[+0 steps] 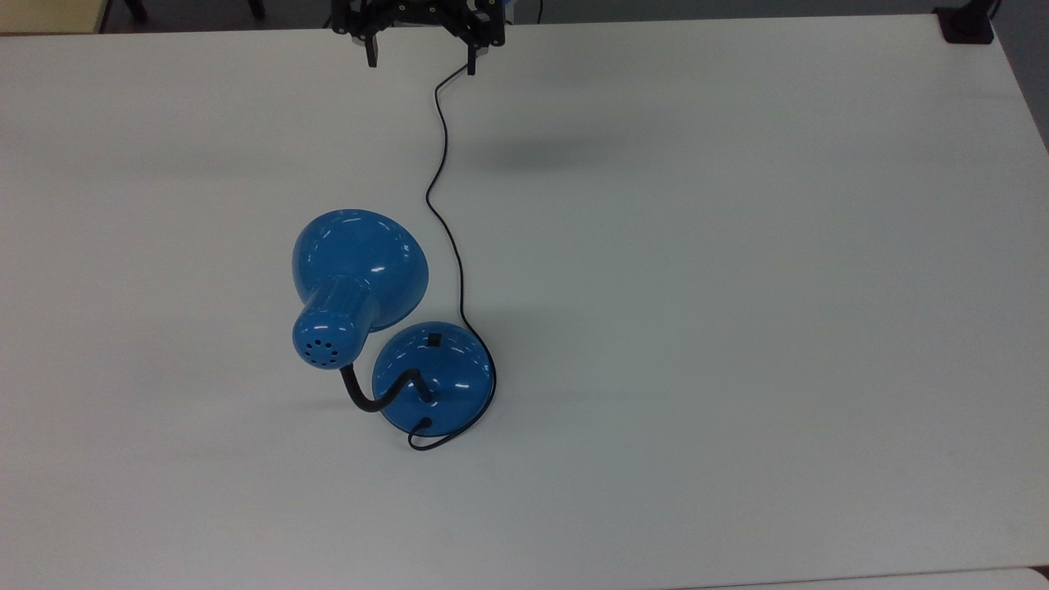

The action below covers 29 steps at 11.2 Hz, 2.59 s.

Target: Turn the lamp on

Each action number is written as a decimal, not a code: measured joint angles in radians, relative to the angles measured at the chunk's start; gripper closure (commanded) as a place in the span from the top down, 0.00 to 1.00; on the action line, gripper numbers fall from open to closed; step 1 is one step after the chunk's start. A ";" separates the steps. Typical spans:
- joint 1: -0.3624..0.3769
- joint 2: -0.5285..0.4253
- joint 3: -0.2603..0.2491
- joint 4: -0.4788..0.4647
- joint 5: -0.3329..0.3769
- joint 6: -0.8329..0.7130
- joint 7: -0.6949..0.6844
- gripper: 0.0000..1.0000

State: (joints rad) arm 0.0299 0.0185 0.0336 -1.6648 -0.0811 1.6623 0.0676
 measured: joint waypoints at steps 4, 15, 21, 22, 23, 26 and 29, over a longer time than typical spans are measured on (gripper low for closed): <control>0.000 0.001 0.000 0.000 0.000 0.000 -0.008 0.00; 0.000 0.063 0.000 -0.017 0.000 0.155 -0.014 0.00; -0.001 0.264 0.000 -0.092 0.000 0.533 -0.014 0.00; -0.001 0.268 0.000 -0.124 0.000 0.607 -0.014 0.00; -0.001 0.268 0.000 -0.161 0.000 0.688 -0.004 0.00; -0.001 0.278 0.000 -0.210 0.000 0.794 0.013 0.00; -0.002 0.314 0.000 -0.211 0.000 0.906 0.024 0.00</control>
State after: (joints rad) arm 0.0278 0.3330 0.0340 -1.8763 -0.0811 2.5682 0.0912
